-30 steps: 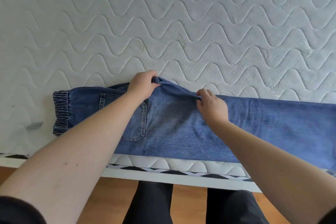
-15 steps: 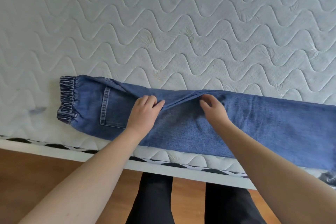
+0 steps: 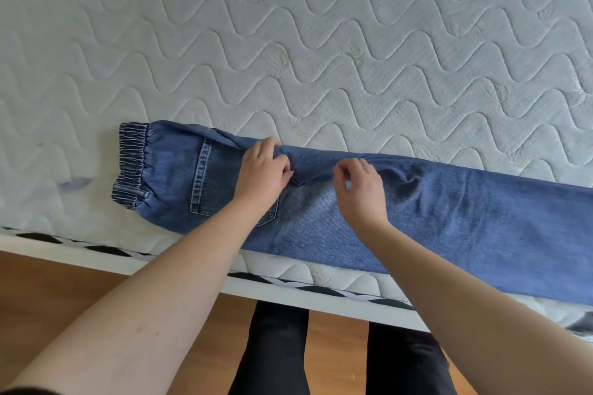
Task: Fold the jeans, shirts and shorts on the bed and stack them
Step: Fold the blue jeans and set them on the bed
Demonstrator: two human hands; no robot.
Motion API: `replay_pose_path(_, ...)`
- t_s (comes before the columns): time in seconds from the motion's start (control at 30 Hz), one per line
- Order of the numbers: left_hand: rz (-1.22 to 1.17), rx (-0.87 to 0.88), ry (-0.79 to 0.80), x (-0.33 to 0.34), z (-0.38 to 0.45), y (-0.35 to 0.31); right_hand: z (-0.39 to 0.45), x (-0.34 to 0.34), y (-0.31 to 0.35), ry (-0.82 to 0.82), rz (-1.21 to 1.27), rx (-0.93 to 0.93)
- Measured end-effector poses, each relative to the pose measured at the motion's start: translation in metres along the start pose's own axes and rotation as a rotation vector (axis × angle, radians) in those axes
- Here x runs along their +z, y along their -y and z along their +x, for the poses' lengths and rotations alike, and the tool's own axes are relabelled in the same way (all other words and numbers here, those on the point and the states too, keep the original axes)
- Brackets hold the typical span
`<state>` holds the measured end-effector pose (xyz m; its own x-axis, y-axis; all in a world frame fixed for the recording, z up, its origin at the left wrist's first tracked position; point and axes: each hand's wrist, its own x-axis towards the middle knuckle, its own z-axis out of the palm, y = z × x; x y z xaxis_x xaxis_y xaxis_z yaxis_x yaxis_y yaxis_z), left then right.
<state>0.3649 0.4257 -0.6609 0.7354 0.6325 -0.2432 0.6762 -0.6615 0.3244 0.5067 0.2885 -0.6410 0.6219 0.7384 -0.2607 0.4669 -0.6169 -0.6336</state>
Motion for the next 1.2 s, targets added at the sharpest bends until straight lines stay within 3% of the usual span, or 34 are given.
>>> replay_pose_path(0.17, 0.049, -0.070, 0.115, 0.013, 0.012, 0.011, 0.022, 0.031, 0.026, 0.027, -0.113, -0.112)
replay_pose_path(0.4, 0.229, -0.145, 0.271, 0.040, 0.003, 0.027, 0.032, 0.071, 0.003, 0.319, -0.444, -0.133)
replay_pose_path(0.53, 0.240, -0.141, 0.315, 0.044, 0.006, 0.032, 0.022, 0.061, -0.030, 0.255, -0.527, -0.160)
replay_pose_path(0.77, 0.285, -0.180, 0.360, 0.045, 0.011, 0.028, 0.014, 0.008, -0.106, 0.166, -0.572, 0.119)
replay_pose_path(1.07, 0.330, -0.225, 0.405, 0.037, 0.015, 0.018, 0.009, -0.022, -0.131, 0.117, -0.620, 0.215)
replay_pose_path(1.2, 0.343, -0.015, 0.248, 0.032, 0.009, -0.004, -0.006, -0.045, -0.157, 0.147, -0.627, 0.171)
